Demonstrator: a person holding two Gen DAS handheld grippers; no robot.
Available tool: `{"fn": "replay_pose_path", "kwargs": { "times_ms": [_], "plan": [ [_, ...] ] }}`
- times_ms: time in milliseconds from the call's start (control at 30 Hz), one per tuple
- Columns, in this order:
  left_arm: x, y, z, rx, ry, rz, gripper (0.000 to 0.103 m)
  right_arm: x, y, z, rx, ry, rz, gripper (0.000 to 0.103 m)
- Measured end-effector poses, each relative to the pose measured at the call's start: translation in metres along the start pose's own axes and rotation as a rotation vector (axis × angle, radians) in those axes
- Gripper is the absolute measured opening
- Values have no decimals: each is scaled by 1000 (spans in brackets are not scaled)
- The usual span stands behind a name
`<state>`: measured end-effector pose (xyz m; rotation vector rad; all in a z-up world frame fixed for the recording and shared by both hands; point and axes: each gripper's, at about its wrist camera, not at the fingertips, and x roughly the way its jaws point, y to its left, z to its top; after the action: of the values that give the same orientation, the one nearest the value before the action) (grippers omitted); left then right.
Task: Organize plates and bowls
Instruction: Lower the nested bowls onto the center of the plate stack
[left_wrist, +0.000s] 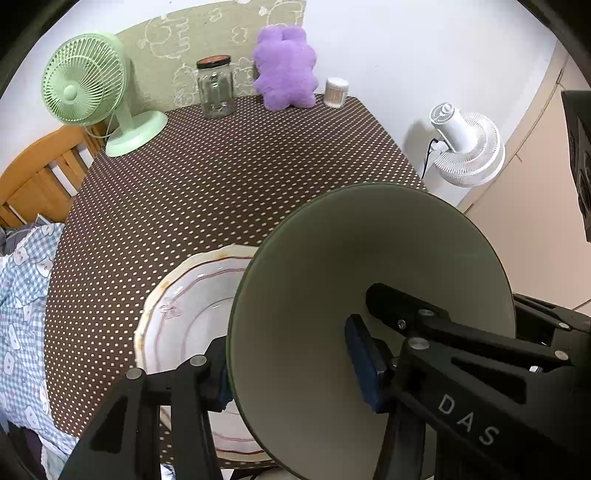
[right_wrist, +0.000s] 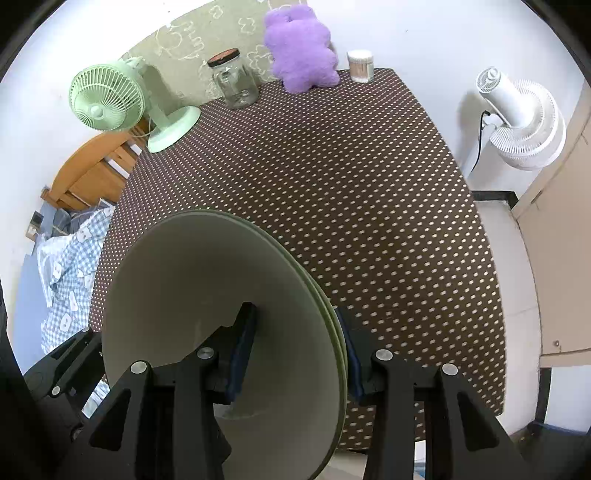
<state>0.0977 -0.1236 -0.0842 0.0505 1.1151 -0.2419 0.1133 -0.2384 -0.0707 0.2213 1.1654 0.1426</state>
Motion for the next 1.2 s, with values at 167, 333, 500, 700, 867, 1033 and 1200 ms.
{"fn": "replay_pose_path", "kwargs": {
  "times_ms": [167, 333, 500, 700, 867, 1033, 1200],
  "plan": [
    [4, 26, -6, -6, 21, 0, 53, 14, 22, -4, 7, 18, 1, 46],
    [12, 49, -11, -17, 44, 3, 53, 30, 43, -8, 6, 43, 1, 46],
    [20, 68, -15, -32, 62, 6, 53, 45, 57, -9, 1, 67, 3, 46],
    [30, 83, -15, -40, 79, 11, 53, 64, 70, -9, 1, 97, 5, 46],
    [31, 85, -15, -28, 68, 14, 52, 69, 76, -6, 1, 93, -6, 46],
    [32, 85, -15, -23, 52, 17, 52, 70, 73, -4, 4, 88, -7, 46],
    [30, 84, -19, -18, 33, 25, 52, 70, 71, -7, 5, 75, 3, 46]
  ]
}}
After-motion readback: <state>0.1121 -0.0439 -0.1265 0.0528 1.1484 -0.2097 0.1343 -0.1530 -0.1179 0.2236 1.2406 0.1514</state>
